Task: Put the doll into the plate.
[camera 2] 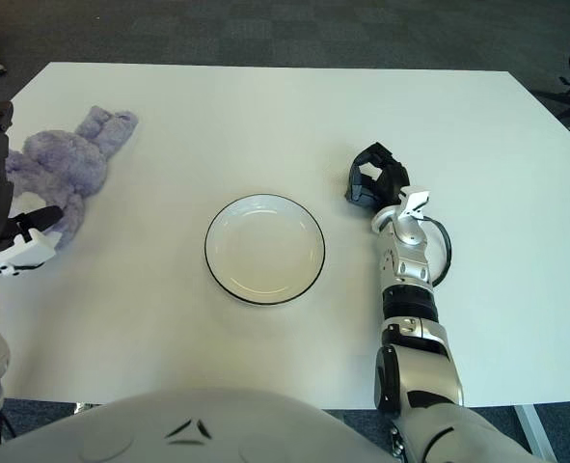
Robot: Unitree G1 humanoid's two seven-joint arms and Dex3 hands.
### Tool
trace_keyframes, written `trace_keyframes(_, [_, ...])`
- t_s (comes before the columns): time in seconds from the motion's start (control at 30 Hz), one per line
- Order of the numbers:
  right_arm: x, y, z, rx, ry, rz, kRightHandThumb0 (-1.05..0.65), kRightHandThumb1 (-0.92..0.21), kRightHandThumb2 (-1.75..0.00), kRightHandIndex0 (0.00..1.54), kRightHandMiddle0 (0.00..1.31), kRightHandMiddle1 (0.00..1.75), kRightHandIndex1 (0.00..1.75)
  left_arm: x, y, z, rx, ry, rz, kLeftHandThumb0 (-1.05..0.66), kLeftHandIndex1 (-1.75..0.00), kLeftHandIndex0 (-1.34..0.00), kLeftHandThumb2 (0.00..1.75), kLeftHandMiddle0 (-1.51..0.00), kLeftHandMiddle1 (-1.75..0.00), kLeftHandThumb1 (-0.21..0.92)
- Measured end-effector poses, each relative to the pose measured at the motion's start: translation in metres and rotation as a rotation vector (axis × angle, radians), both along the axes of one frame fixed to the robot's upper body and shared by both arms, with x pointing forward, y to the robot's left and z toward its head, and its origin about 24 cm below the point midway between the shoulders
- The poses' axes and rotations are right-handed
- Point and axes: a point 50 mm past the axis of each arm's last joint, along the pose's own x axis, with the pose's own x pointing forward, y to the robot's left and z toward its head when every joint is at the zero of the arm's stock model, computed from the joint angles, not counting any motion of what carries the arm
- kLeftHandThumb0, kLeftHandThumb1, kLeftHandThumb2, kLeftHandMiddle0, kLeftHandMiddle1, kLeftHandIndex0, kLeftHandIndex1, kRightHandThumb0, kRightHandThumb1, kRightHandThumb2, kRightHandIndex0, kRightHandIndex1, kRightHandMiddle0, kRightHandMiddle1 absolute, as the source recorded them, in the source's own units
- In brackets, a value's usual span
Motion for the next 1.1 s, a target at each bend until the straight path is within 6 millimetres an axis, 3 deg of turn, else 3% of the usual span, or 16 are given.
trace_keyframes(0.63, [0.001,0.000,0.000,0.000,0.000,0.001,-0.47,-0.34,-1.29,1.19,0.59,1.75,1.75,0.000,0.000,0.002,0.007,-0.006,0.003,-0.66,-0.50,0.00,0.77,-0.05,-0.58,0.52])
trace_keyframes(0.73, [0.001,0.001,0.001,-0.004,0.003,0.002,-0.48,-0.33,-1.29,1.19,0.60,1.75,1.75,-0.003,0.005,0.000,0.009,0.071,0.039,-0.64,-0.17,0.00,0.76,-0.05,-0.31,0.59])
trace_keyframes(0.8, [0.001,0.001,0.001,-0.007,0.004,-0.002,-0.48,-0.33,-1.30,1.19,0.60,1.75,1.75,-0.004,0.010,-0.003,0.013,0.149,0.075,-0.63,-0.09,0.00,0.75,-0.05,-0.24,0.60])
trace_keyframes(0.9, [0.001,-0.001,0.001,-0.010,0.012,-0.012,-0.48,-0.33,-1.30,1.19,0.60,1.75,1.75,0.002,0.013,-0.006,0.011,0.250,0.121,-0.59,-0.03,0.00,0.77,-0.05,-0.18,0.57])
trace_keyframes(1.1, [0.002,-0.002,0.002,-0.021,0.028,-0.012,-0.48,-0.33,-1.30,1.19,0.60,1.75,1.75,0.028,0.006,-0.004,-0.011,0.376,0.156,-0.51,0.00,0.00,0.89,-0.08,-0.13,0.41])
